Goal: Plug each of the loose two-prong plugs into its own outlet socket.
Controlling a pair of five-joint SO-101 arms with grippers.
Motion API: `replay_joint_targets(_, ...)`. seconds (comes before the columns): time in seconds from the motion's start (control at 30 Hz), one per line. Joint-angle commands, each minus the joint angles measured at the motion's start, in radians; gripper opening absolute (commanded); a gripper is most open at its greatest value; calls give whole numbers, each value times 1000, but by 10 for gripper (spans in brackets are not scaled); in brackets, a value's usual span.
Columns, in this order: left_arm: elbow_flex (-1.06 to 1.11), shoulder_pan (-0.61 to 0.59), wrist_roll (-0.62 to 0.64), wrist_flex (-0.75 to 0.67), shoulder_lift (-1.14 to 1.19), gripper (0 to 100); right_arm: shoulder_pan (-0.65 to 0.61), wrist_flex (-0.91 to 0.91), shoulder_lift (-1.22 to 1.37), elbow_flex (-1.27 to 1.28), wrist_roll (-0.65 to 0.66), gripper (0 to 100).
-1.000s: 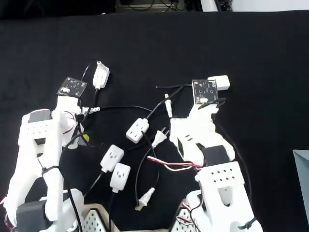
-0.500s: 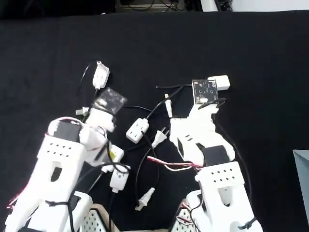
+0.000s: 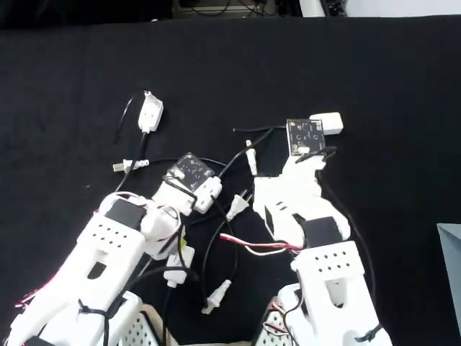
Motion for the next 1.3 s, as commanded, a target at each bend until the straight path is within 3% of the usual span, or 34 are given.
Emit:
replay_joint_targets(0.0, -15, 24, 25, -31, -6, 206, -14, -17, -15, -5, 0, 44)
replay_joint_targets(0.17, -21, 18, 25, -54, 81, 205, -14, -17, -15, -5, 0, 44)
replay_joint_targets(0.33, -117, 8, 26, -78, 341, 206, -14, -17, -15, -5, 0, 44)
replay_joint_targets(0.6, -369, -151, -15, -14, 683, 202, -14, -17, -15, 5, 0, 44)
replay_joint_targets(0.87, -392, -275, -114, -2, 718, 202, -14, -17, -15, 5, 0, 44)
replay_joint_targets(1.07, -430, -294, -118, -2, 717, 209, -14, -17, -15, 4, 6, 44)
replay_joint_targets(1.27, -544, -323, -91, 97, 717, 296, -14, -17, -15, 5, 26, 44)
